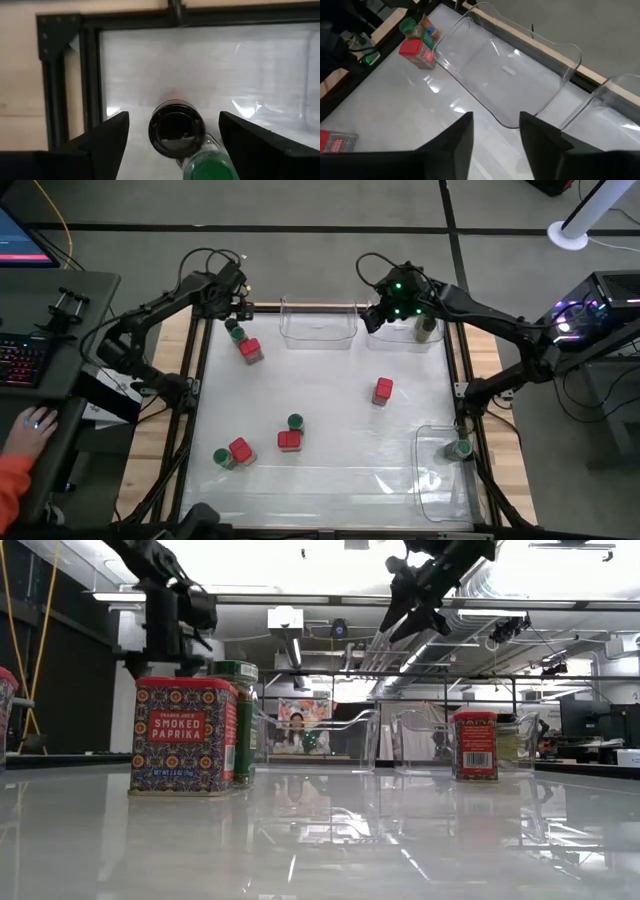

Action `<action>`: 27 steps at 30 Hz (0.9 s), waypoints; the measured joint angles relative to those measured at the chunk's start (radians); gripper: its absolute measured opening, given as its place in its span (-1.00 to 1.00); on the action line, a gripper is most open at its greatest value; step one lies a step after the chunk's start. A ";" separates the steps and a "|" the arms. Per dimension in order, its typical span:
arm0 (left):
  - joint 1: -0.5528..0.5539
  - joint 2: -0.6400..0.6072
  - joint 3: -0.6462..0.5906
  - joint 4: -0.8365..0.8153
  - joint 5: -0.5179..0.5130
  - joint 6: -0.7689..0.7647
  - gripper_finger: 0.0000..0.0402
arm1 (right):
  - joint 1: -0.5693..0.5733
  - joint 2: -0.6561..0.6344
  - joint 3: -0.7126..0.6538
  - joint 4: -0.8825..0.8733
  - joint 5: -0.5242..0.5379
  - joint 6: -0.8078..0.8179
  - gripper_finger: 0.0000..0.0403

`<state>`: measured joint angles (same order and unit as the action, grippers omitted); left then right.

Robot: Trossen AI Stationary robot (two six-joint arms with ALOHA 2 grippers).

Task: Sort spices by type
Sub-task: Put the black seasoning bottle into the top right transparent bin

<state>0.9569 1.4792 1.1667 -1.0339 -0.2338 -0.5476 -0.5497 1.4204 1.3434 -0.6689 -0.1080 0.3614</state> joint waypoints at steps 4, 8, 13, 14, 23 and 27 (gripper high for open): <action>0.015 0.050 0.000 0.000 0.035 -0.042 0.47 | 0.007 0.000 0.000 -0.001 0.027 0.001 -0.11; 0.028 0.077 0.000 0.003 0.083 -0.052 0.47 | 0.007 0.000 0.000 -0.002 0.029 -0.001 -0.09; 0.032 0.081 -0.022 0.010 0.144 -0.077 0.47 | 0.007 0.000 0.000 -0.002 0.030 -0.002 -0.09; 0.032 0.082 -0.029 0.008 0.144 -0.083 0.47 | 0.007 0.000 0.000 -0.002 0.030 -0.003 -0.09; 0.058 0.082 -0.089 0.054 0.136 -0.100 0.29 | 0.007 0.000 0.000 -0.002 0.056 -0.026 -0.09; 0.060 0.082 -0.097 0.073 0.093 -0.098 -0.06 | 0.007 0.000 0.000 -0.003 0.056 -0.027 -0.09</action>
<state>1.0164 1.5611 1.0698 -0.9611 -0.1404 -0.6453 -0.5426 1.4204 1.3434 -0.6717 -0.0521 0.3342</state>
